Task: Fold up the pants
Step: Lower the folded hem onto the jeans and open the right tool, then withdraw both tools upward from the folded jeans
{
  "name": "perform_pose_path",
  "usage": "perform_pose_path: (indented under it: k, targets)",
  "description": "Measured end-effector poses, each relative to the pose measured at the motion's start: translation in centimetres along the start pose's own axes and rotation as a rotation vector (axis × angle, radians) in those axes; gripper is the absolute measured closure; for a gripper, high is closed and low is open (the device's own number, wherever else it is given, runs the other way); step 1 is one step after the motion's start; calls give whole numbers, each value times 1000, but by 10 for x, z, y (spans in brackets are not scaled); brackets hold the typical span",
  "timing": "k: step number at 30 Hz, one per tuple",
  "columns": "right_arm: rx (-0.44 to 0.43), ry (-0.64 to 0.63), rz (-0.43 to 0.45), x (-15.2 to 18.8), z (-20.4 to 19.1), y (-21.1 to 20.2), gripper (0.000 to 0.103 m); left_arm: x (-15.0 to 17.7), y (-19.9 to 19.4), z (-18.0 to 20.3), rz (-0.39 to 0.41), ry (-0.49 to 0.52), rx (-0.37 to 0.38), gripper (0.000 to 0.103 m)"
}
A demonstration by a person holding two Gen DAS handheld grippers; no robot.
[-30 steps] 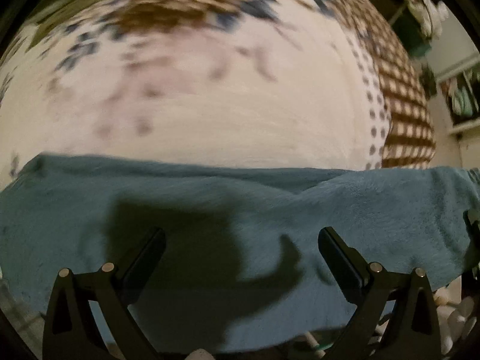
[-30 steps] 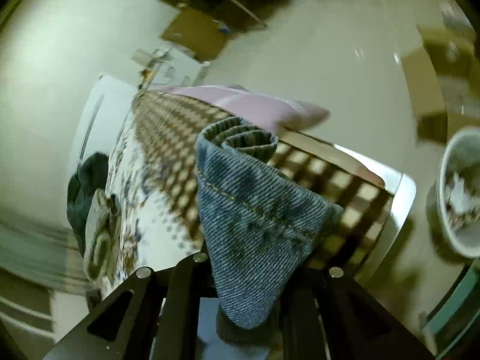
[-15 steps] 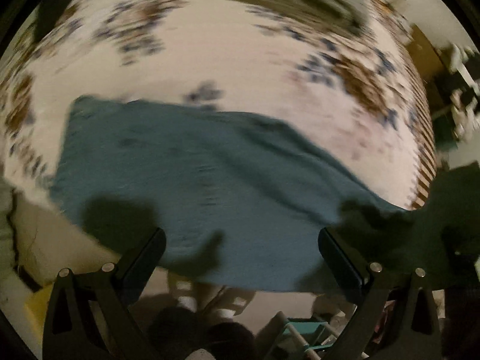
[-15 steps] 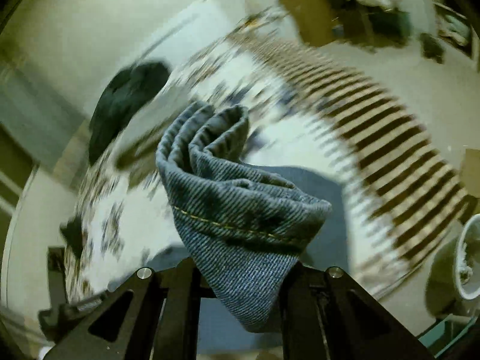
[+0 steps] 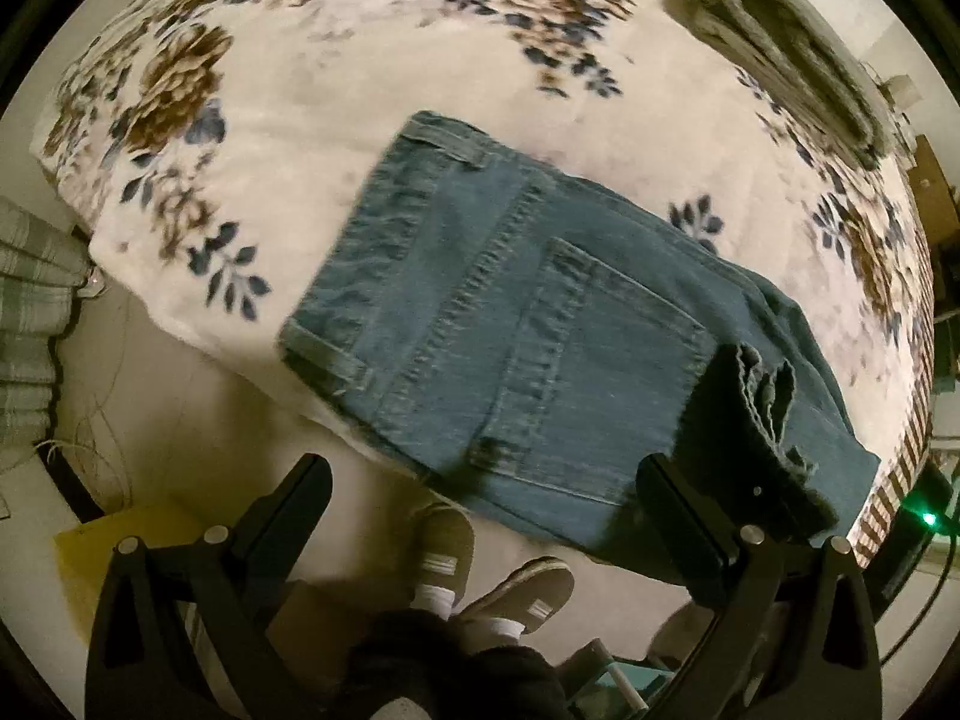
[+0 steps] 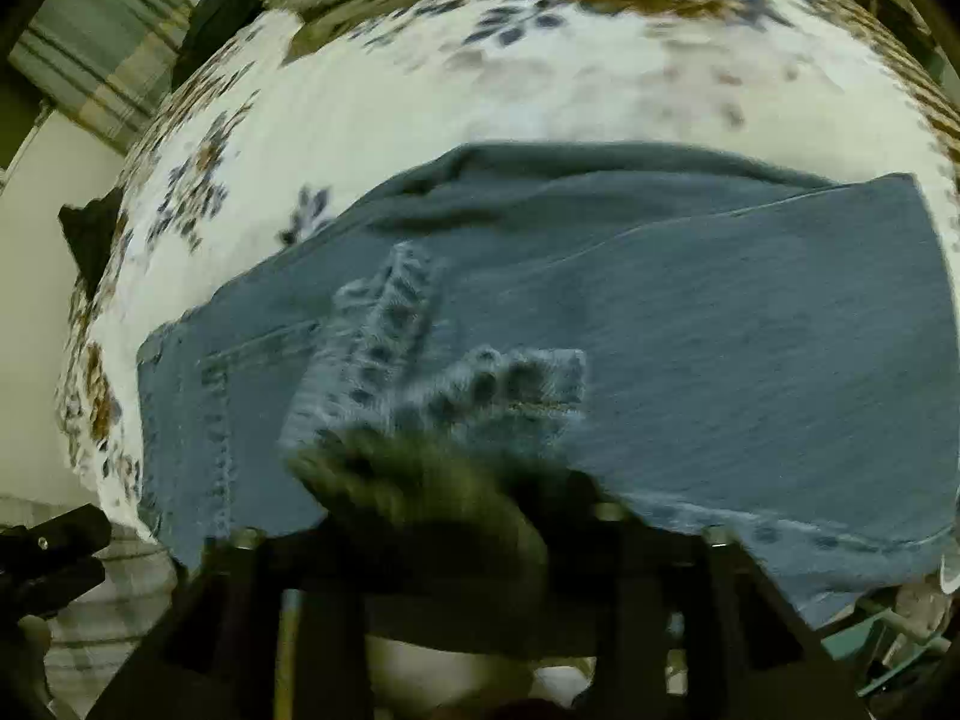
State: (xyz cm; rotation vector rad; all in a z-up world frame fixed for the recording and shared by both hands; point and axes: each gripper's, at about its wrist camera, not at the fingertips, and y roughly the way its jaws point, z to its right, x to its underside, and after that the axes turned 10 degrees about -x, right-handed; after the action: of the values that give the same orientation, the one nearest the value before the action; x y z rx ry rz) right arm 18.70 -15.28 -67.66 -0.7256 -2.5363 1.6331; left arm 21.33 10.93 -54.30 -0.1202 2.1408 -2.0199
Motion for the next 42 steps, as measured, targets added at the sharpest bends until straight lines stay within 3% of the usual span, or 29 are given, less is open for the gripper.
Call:
perform_pose_path:
  k: [3, 7, 10, 13, 19, 21, 23, 25, 28, 35, 38, 42]
  targets:
    - [-89, 19, -41, 7, -7, 1, 35, -3, -1, -2, -3, -12, 5, 0]
    - [-382, 142, -213, 14, 3, -6, 36, -8, -8, 17, 7, 15, 39, 0]
    - [-450, 161, -250, 14, 8, -33, 31, -10, -6, 49, 11, 73, 67, 0]
    - [-407, 193, -171, 9, 40, -74, 29, -10, 4, 90, 11, 152, 85, 0]
    - [-157, 296, -3, -17, 138, -142, 28, -11, 42, 168, 36, 333, 31, 1]
    - [-78, 308, 22, -25, 170, -152, 28, -15, 54, 183, 37, 377, 7, 12]
    - [-27, 299, 7, -34, 190, -149, 28, -17, 63, 192, 40, 414, 3, 51]
    - [7, 284, -18, -44, 203, -135, 28, -18, 66, 197, 39, 437, 48, 68]
    - [37, 281, -81, -51, 224, -109, 28, -15, 61, 198, 84, 457, 68, 80]
    - [69, 280, -75, -65, 227, -88, 28, -19, 26, 187, 194, 413, 116, 83]
    - [81, 264, -82, -63, 223, -87, 28, -30, 22, 187, 197, 388, 139, 83]
    - [94, 260, -101, -63, 214, -74, 28, -35, 45, 192, 140, 395, 124, 82]
